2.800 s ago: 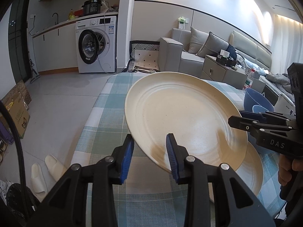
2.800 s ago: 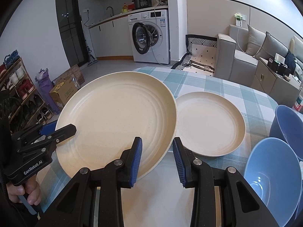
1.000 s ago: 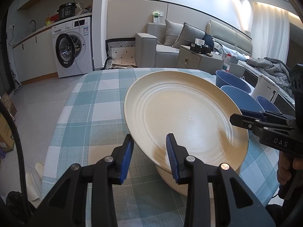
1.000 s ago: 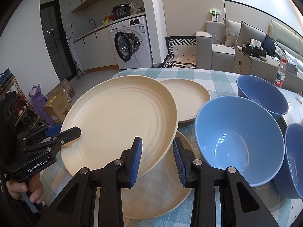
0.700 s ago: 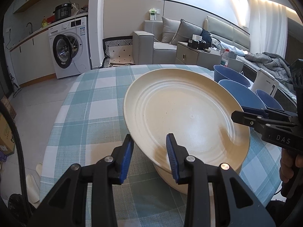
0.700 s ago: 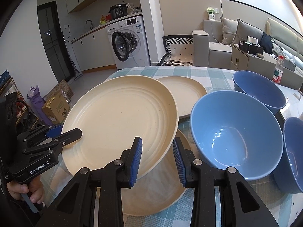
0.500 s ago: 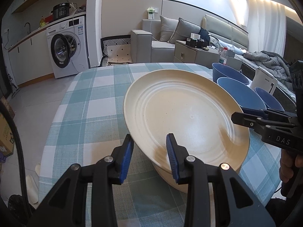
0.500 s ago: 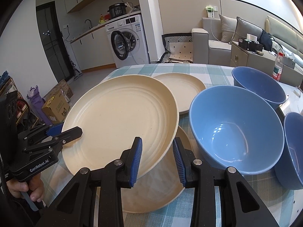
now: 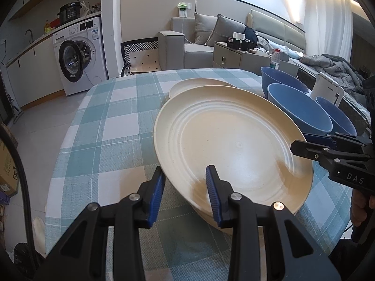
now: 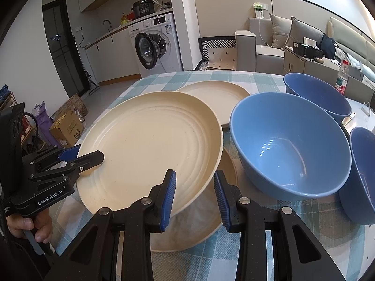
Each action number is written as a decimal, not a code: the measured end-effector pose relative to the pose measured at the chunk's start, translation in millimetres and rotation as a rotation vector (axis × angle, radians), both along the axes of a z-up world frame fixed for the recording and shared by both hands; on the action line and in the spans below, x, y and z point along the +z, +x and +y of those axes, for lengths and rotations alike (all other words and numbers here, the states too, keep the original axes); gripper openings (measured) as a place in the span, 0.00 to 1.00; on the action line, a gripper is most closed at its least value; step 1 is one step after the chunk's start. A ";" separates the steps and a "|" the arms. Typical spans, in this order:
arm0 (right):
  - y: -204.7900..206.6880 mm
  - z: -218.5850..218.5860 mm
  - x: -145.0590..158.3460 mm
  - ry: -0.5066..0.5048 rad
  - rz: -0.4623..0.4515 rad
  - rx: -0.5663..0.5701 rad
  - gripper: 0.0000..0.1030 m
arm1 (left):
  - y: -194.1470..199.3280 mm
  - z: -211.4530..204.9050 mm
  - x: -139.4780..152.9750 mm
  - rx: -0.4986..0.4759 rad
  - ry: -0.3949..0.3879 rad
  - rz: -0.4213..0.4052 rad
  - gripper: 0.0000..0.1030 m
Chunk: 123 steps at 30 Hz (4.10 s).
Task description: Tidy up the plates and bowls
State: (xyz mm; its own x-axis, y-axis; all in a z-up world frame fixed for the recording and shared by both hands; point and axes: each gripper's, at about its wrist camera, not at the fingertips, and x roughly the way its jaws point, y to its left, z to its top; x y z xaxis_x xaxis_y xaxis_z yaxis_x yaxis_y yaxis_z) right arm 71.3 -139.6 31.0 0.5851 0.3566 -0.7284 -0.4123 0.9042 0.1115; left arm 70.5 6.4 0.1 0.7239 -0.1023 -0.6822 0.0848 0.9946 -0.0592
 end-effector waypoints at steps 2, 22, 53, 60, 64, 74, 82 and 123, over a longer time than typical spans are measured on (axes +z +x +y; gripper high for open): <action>-0.2 -1.9 -1.4 0.000 0.004 -0.003 0.34 | 0.6 -1.9 -2.4 -0.005 0.008 0.009 0.33; -3.7 -10.8 -17.0 -0.038 0.023 -0.032 0.34 | 5.7 -20.6 -22.5 -0.043 0.066 0.070 0.33; -3.6 -10.1 -36.0 -0.095 0.061 -0.041 0.35 | 3.7 -36.1 -33.6 -0.071 0.150 0.121 0.43; -4.7 -8.6 -37.7 -0.093 0.064 -0.031 0.41 | 3.7 -38.8 -34.6 -0.074 0.153 0.136 0.50; -2.4 -12.3 -37.3 -0.051 0.080 -0.026 0.48 | 4.6 -40.1 -36.5 -0.079 0.155 0.147 0.54; -6.4 -9.0 -31.2 -0.060 0.058 -0.018 0.53 | 7.0 -38.5 -36.5 -0.079 0.135 0.171 0.56; -13.9 -5.5 -14.8 -0.037 0.012 -0.001 0.82 | 2.9 -32.7 -23.4 -0.061 0.094 0.134 0.81; 12.0 -28.0 101.7 -0.028 -0.184 0.068 0.99 | 14.6 -7.7 41.8 0.038 -0.050 -0.033 1.00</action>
